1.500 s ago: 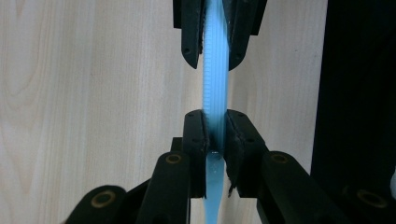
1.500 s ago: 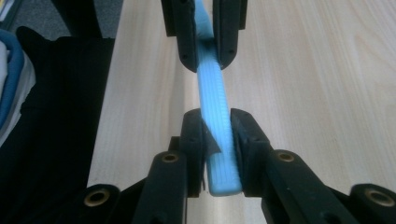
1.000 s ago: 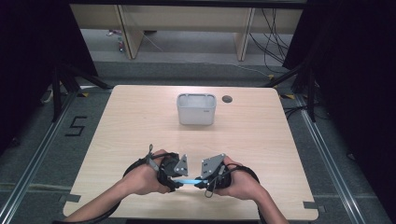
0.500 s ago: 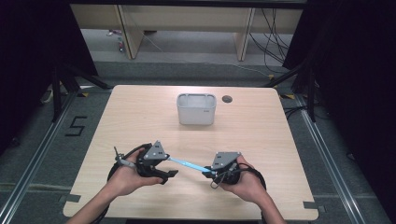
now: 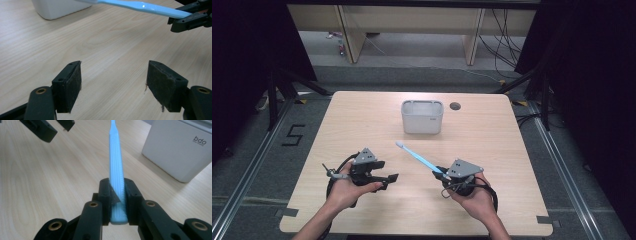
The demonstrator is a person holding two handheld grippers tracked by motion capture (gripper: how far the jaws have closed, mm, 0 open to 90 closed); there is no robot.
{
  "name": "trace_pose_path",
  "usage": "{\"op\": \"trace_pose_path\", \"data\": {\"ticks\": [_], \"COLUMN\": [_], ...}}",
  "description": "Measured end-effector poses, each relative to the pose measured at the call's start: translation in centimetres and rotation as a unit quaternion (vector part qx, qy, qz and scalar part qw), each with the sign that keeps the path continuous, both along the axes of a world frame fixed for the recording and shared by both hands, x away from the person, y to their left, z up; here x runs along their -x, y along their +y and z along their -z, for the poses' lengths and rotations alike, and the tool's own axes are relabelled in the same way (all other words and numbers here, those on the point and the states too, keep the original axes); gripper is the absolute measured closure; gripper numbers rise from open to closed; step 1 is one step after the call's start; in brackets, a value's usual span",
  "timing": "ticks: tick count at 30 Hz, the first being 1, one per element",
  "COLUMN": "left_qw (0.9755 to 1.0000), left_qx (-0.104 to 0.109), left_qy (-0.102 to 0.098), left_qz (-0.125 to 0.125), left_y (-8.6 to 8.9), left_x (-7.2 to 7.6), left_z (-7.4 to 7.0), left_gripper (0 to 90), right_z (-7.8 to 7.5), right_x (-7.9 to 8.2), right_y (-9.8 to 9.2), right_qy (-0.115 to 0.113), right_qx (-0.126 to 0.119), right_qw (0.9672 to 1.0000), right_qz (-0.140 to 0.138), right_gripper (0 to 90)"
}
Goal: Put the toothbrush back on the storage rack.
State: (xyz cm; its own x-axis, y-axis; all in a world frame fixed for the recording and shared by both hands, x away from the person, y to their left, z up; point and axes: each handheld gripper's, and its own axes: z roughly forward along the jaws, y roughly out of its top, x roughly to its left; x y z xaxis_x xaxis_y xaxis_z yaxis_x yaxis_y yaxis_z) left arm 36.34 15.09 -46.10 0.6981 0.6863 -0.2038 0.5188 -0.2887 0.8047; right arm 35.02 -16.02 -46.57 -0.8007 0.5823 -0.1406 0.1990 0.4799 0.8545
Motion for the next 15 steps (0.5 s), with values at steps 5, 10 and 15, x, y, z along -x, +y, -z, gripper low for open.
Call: {"op": "trace_pose_path", "data": {"ticks": [5, 10, 15], "left_qw": [0.9996, 0.9985, 0.9969], "left_qx": [0.026, 0.050, 0.074], "left_qy": [0.010, 0.015, 0.020], "left_qz": [-0.010, -0.015, -0.015], "left_y": [-0.6, -1.0, -1.5], "left_x": [-0.4, -0.9, -1.4], "left_z": [-0.1, -0.3, -0.5], "left_gripper": [28.2, 28.7, 29.3], "right_z": [-0.1, 0.0, 0.1], "right_x": [0.0, 0.1, 0.1], "right_y": [0.1, 0.3, 0.6], "right_qy": [-0.022, -0.023, -0.026], "right_qx": [-0.012, -0.027, -0.033], "right_qw": [0.9996, 0.9991, 0.9989], "right_qz": [0.015, 0.021, 0.019], "right_gripper": [78.7, 78.7, 78.7]}}
